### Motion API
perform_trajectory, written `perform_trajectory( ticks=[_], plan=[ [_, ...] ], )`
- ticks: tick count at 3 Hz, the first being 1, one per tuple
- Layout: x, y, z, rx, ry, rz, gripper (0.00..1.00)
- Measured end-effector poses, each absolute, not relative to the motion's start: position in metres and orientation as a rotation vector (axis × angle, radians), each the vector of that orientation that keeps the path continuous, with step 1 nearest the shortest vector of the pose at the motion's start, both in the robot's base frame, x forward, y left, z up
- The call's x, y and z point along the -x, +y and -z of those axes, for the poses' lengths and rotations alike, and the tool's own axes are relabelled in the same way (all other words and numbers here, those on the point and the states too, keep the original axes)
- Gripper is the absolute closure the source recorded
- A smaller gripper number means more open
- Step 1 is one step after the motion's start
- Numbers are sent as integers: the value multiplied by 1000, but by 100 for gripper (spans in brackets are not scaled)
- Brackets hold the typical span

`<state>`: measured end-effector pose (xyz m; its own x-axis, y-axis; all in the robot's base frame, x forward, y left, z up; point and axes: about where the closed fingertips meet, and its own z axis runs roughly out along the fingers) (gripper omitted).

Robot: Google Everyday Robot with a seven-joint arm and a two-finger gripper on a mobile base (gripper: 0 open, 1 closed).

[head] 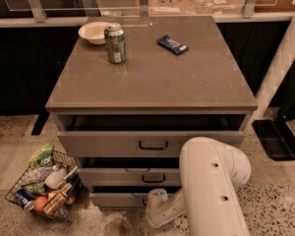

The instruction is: Open bottom drawer

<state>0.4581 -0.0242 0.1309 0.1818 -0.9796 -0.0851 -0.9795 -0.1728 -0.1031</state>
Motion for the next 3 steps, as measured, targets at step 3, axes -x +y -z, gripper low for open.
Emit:
perform_trajectory(
  ticks=[3],
  plan=[
    [-458,-24,-131,2309,1928,1,0]
  ],
)
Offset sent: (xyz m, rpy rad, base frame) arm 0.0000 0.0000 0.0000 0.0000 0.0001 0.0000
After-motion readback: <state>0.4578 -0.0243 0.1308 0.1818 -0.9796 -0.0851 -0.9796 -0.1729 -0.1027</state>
